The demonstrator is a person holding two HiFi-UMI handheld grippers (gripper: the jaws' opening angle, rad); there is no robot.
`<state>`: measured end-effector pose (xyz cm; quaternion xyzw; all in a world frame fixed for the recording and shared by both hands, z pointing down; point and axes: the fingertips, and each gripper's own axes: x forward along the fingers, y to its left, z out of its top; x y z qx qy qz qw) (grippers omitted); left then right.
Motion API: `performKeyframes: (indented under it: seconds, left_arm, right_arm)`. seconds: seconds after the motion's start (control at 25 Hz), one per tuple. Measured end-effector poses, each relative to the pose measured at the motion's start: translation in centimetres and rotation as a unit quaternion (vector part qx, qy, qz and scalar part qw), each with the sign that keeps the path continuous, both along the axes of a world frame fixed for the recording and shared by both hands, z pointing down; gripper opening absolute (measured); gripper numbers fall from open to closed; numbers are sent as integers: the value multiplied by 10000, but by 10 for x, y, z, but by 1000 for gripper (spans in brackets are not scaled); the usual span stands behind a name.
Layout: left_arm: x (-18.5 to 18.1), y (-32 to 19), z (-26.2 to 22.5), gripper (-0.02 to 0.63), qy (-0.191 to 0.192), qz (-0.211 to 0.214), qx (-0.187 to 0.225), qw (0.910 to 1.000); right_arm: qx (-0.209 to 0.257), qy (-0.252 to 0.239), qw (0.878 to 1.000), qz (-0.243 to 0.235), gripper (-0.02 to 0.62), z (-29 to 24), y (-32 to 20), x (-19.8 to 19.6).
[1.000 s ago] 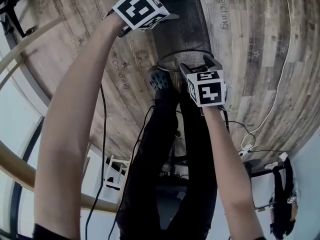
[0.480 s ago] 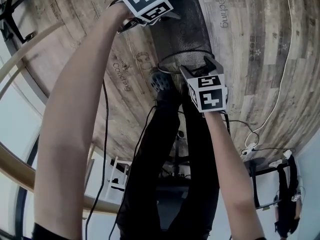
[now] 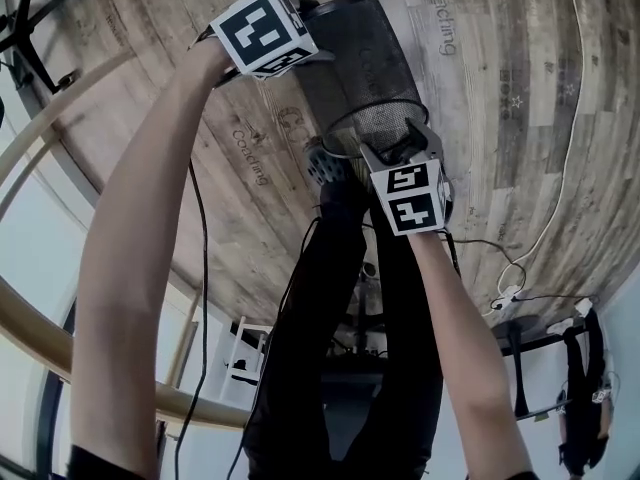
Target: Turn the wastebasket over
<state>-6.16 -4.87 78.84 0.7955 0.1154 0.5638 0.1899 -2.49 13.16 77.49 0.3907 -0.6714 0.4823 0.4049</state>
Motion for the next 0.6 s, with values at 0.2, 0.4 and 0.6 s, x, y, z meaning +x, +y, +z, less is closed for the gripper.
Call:
performKeyframes:
  seconds: [0.2, 0.4, 0.6]
  left_arm:
    - [-10, 13, -21, 383, 103, -55, -170, 9998]
    - [-11, 28, -52, 337, 533, -148, -22, 9985]
    - [-3, 37, -78, 324, 815, -254, 248, 9960]
  right_arm:
    - [27, 108, 9996, -249, 353, 0, 13, -2]
    - [7, 161, 9988, -473, 351, 0, 31, 1]
    - [14, 172, 9982, -573, 353, 4, 39, 5]
